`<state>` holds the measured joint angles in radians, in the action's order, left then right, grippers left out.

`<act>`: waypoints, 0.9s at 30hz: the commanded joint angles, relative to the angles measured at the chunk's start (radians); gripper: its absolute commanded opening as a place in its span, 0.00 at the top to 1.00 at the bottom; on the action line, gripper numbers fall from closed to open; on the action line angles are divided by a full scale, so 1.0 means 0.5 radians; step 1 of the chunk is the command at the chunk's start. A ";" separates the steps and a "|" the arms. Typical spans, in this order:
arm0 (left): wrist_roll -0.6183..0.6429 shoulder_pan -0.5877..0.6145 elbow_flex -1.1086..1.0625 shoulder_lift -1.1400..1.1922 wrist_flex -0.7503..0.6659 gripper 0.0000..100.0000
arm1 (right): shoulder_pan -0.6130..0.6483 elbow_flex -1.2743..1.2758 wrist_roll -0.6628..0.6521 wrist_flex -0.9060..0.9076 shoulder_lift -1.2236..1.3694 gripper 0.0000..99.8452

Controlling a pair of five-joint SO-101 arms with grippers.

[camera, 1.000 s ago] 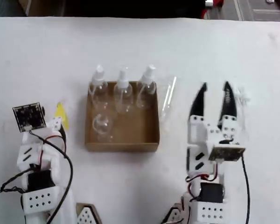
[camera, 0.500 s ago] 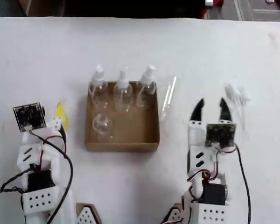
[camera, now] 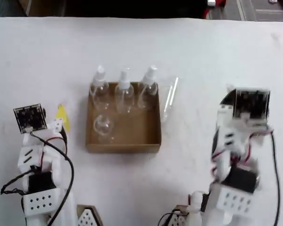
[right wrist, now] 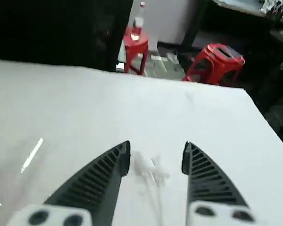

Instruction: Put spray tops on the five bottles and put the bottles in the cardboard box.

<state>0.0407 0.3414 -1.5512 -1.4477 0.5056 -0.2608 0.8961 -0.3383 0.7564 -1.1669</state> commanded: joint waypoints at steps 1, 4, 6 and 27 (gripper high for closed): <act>-0.015 -0.026 0.015 -0.023 -0.068 0.83 | -0.164 -1.080 -0.292 0.489 1.060 0.84; -0.015 -0.029 0.015 -0.023 -0.068 0.83 | -0.299 -1.728 -0.295 0.802 1.683 0.83; -0.015 -0.029 0.015 -0.023 -0.068 0.83 | -0.364 -2.148 -0.292 0.977 2.091 0.83; -0.015 -0.032 0.012 -0.023 -0.064 0.83 | -0.305 -4.987 -0.301 1.692 4.761 0.84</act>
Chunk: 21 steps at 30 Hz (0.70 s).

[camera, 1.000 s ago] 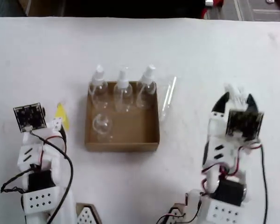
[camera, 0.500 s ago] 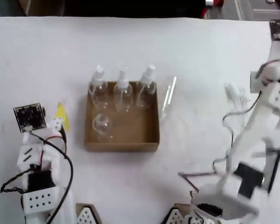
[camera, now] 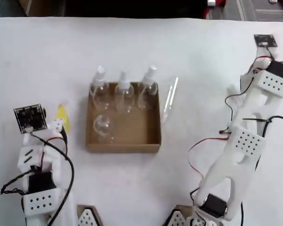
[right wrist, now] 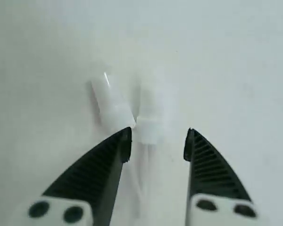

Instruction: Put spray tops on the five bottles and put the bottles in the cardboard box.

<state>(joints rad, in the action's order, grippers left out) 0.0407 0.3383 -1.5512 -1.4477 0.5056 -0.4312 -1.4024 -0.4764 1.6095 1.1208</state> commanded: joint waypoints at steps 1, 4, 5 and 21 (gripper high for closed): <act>-0.015 -0.026 0.012 -0.023 -0.064 0.83 | 0.032 -0.476 -0.025 -0.032 0.253 0.84; -0.015 -0.026 0.012 -0.023 -0.064 0.83 | 0.029 -0.528 -0.025 -0.124 0.373 0.84; -0.015 -0.026 0.012 -0.023 -0.064 0.83 | 0.029 -0.522 -0.025 -0.143 0.394 0.84; -0.015 -0.026 0.012 -0.023 -0.064 0.83 | 0.054 -0.516 -0.236 -0.247 0.588 0.95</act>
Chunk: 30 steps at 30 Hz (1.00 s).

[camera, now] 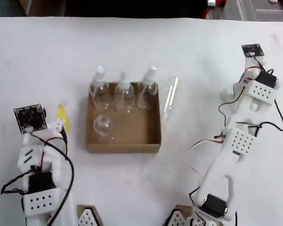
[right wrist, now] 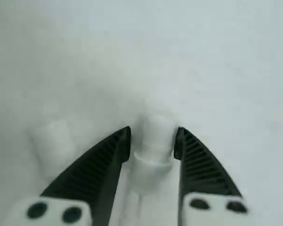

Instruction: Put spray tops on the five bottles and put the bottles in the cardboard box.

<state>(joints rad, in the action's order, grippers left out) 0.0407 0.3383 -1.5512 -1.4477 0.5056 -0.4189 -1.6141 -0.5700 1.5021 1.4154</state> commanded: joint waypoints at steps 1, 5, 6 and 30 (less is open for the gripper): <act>-0.015 -0.026 0.012 -0.023 -0.064 0.83 | 0.026 -0.095 -0.049 -0.032 -0.002 0.98; -0.015 -0.026 0.012 -0.023 -0.064 0.83 | 0.026 -0.095 -0.046 -0.017 -0.072 0.97; -0.015 -0.026 0.012 -0.023 -0.064 0.83 | 0.026 -0.095 -0.043 -0.005 -0.115 0.98; -0.015 -0.026 0.012 -0.023 -0.064 0.83 | -0.192 -0.068 0.534 0.459 -1.425 0.98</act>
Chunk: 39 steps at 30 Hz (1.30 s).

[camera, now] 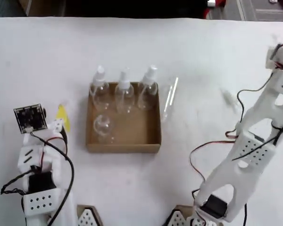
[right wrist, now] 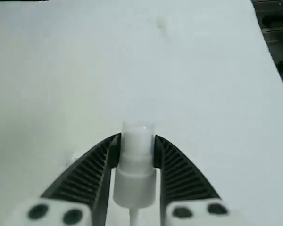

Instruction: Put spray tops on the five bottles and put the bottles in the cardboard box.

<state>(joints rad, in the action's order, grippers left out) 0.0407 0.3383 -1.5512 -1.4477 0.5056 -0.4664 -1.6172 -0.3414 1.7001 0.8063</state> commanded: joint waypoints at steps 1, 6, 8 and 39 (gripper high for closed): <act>-0.015 -0.026 0.012 -0.023 -0.064 0.83 | -0.118 -0.061 0.077 0.066 -0.226 0.98; -0.015 -0.026 0.012 -0.023 -0.064 0.83 | -0.198 0.064 0.068 0.069 -0.250 0.98; -0.015 -0.026 0.012 -0.023 -0.064 0.83 | -0.186 0.304 -0.012 0.069 -0.308 0.98; -0.015 -0.026 0.012 -0.023 -0.068 0.83 | 0.867 4.867 -0.460 -1.821 -2.512 0.98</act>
<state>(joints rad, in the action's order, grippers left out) 0.0407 0.3383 -1.5512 -1.4477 0.5056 -0.0399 0.8178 -0.5301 0.8577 -0.5409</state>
